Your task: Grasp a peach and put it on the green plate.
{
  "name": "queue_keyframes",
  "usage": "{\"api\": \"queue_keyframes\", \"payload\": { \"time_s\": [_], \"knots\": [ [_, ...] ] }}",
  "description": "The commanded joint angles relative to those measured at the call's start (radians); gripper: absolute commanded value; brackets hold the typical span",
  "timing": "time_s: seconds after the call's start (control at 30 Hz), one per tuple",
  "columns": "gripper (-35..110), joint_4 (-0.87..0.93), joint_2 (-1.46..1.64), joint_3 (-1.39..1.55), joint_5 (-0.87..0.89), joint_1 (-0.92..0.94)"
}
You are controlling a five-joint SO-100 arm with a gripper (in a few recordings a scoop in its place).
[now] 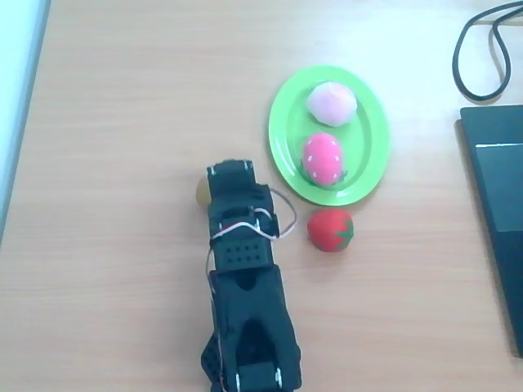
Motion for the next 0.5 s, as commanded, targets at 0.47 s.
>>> {"api": "queue_keyframes", "payload": {
  "time_s": [0.47],
  "knots": [
    [-8, 0.106, 0.17, 0.146, -0.02, -0.04]
  ]
}}
